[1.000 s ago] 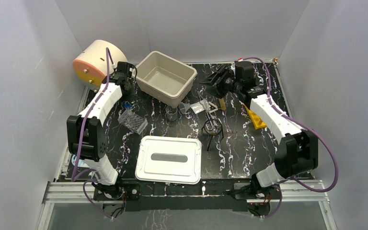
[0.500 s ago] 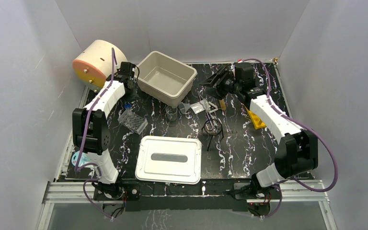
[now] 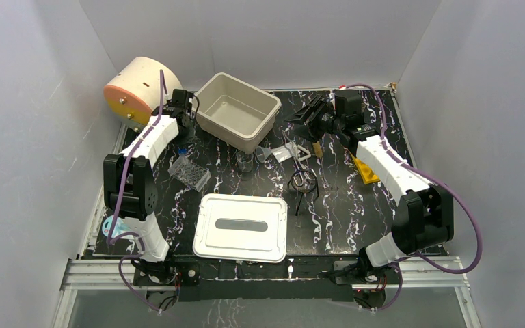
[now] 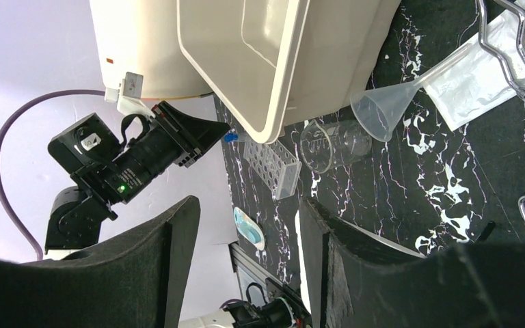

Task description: Organize the chemistry lab equipment

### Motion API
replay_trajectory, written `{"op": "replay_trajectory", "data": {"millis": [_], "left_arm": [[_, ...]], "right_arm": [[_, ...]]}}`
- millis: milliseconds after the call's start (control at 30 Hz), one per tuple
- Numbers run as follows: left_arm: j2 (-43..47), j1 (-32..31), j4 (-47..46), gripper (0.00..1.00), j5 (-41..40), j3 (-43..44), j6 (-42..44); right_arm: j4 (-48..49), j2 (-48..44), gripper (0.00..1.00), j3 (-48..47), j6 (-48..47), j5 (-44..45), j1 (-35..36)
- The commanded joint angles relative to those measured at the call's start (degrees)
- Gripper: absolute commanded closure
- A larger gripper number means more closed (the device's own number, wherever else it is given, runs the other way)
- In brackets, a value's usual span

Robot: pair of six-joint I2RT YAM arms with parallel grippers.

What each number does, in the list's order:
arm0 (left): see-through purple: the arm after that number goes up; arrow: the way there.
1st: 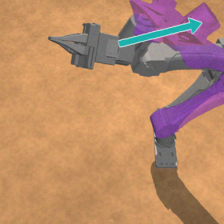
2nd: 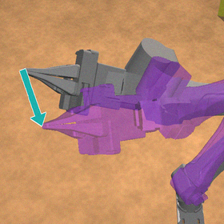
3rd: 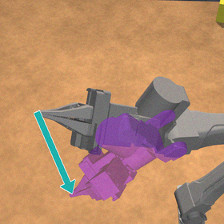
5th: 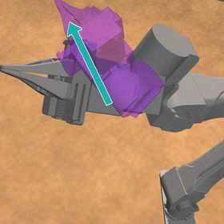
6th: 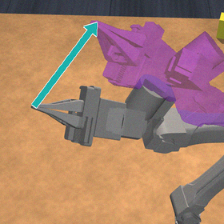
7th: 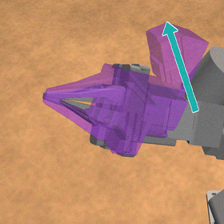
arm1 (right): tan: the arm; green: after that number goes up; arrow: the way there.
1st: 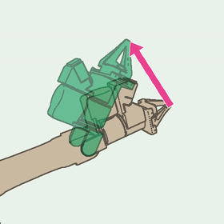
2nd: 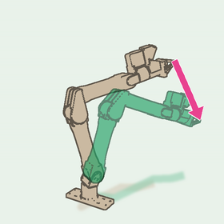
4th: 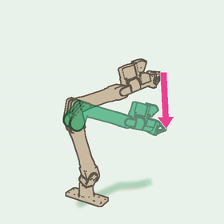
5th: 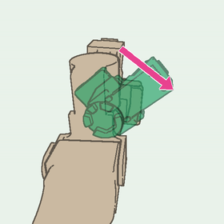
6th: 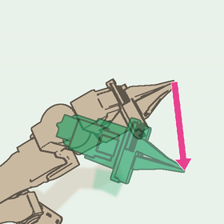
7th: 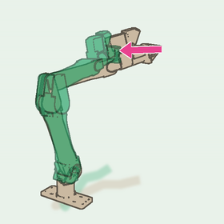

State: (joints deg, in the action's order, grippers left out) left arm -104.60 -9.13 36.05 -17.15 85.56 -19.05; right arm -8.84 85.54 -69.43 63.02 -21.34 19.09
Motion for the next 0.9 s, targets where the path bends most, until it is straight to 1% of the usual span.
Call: {"op": "replay_trajectory", "data": {"millis": [0, 233, 300, 400, 867], "left_arm": [[-0.4, 0.3, 2.3, 0.85, -0.9, -0.6, 0.2], [-0.2, 0.2, 2.7, 0.85, -0.3, -1.3, 0.0], [-0.3, 0.2, 2.7, 0.87, -0.2, -1.5, 0.0], [0.1, 0.2, 3.0, 0.89, 0.0, -1.5, 0.0], [1.4, 0.2, 3.3, 0.88, 0.4, -1.1, 0.0]], "right_arm": [[2.8, -1.5, 0.36, 0.2, 0.3, -0.7, -0.3], [2.8, -1.6, 0.36, 0.2, 0.4, -0.6, -0.2], [2.9, -1.5, 0.37, 0.2, 0.4, -0.6, -0.2], [2.9, -1.5, 0.36, 0.2, 0.4, -0.6, -0.2], [3.0, -0.9, 0.36, -0.2, 0.5, -0.9, -0.2]]}}
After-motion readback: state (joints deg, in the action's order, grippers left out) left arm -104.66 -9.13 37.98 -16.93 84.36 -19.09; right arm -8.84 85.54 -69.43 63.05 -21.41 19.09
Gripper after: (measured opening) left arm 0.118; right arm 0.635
